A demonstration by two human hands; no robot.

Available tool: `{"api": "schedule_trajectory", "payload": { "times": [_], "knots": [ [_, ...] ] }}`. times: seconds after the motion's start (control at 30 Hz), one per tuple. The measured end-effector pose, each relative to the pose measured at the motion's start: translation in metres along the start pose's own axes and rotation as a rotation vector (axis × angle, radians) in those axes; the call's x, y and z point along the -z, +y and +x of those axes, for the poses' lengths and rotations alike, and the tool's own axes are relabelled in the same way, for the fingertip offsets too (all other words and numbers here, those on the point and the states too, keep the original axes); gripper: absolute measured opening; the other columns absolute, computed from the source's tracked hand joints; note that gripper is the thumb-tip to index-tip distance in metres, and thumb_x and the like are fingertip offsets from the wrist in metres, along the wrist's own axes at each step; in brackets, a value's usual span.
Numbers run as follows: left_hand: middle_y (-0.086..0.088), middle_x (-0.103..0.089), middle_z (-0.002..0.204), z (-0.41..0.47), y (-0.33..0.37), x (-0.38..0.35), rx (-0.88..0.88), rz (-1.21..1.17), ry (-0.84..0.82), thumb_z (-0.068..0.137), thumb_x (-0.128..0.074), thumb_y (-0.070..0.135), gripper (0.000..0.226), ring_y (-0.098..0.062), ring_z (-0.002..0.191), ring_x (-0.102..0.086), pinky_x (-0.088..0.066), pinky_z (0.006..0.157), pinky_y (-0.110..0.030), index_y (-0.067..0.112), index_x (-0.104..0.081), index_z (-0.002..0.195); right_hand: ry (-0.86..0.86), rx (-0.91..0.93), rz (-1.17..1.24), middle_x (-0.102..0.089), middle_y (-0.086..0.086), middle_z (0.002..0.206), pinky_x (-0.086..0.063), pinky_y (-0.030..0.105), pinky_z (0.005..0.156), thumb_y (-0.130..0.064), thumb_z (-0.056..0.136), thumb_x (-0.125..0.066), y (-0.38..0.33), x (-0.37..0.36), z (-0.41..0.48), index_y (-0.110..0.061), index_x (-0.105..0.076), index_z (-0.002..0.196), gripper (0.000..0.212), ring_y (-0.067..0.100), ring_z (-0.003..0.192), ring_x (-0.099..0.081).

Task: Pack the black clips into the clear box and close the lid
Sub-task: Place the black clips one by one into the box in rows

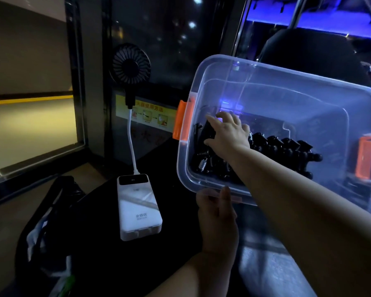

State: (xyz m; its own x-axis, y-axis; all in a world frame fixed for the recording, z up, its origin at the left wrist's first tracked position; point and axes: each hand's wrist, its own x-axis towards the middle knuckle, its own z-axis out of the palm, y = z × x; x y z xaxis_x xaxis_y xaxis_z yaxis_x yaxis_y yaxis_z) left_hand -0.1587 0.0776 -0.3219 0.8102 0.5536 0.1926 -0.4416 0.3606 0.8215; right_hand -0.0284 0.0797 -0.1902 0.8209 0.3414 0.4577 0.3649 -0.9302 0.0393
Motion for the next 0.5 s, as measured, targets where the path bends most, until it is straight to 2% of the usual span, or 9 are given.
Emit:
{"api": "schedule_trajectory", "payload": {
  "times": [0.1,0.2,0.27,0.4,0.5],
  "knots": [
    [-0.029,-0.061,0.071,0.0,-0.003,0.0,-0.033,-0.003,0.005,0.094,-0.056,0.027,0.021,-0.009,0.047,-0.047,-0.042,0.053,-0.025,0.011,-0.043,0.091,-0.086,0.007,0.093,-0.026,-0.006,0.155,-0.014,0.05,0.112,-0.051,0.086,-0.059,0.009,-0.005,0.004,-0.037,-0.014,0.151,0.08,0.017,0.144,-0.017],
    [-0.023,-0.063,0.067,-0.001,-0.002,0.0,-0.075,-0.011,0.001,0.084,-0.054,0.04,0.03,-0.009,0.048,-0.049,-0.043,0.055,-0.026,0.013,-0.045,0.091,-0.214,0.033,0.146,-0.01,-0.008,0.16,-0.008,0.051,0.114,-0.069,0.072,-0.064,0.018,-0.007,0.002,-0.033,0.005,0.152,0.112,0.012,0.147,0.0],
    [-0.021,-0.063,0.066,-0.001,-0.003,-0.001,-0.095,-0.008,-0.004,0.082,-0.053,0.045,0.033,-0.008,0.049,-0.05,-0.043,0.055,-0.026,0.014,-0.045,0.091,-0.24,0.068,0.082,-0.006,-0.008,0.161,-0.01,0.05,0.115,-0.07,0.063,-0.071,0.021,-0.007,0.0,-0.03,0.013,0.151,0.129,0.014,0.148,0.002],
    [-0.012,-0.059,0.061,0.0,-0.004,0.0,-0.104,0.025,0.001,0.083,-0.053,0.043,0.033,-0.007,0.049,-0.05,-0.042,0.054,-0.023,0.012,-0.045,0.093,-0.176,0.059,-0.029,-0.007,-0.009,0.16,-0.011,0.05,0.115,-0.074,0.058,-0.07,0.02,-0.013,-0.002,-0.024,0.013,0.152,0.135,0.021,0.147,-0.004],
    [-0.017,-0.063,0.066,-0.001,-0.004,0.001,-0.113,0.037,0.009,0.087,-0.054,0.04,0.029,-0.008,0.049,-0.05,-0.043,0.055,-0.023,0.013,-0.045,0.092,-0.132,0.039,-0.045,-0.003,-0.008,0.16,-0.013,0.05,0.116,-0.074,0.059,-0.07,0.015,-0.019,-0.004,-0.022,0.014,0.152,0.135,0.024,0.146,-0.006]
  ]
}}
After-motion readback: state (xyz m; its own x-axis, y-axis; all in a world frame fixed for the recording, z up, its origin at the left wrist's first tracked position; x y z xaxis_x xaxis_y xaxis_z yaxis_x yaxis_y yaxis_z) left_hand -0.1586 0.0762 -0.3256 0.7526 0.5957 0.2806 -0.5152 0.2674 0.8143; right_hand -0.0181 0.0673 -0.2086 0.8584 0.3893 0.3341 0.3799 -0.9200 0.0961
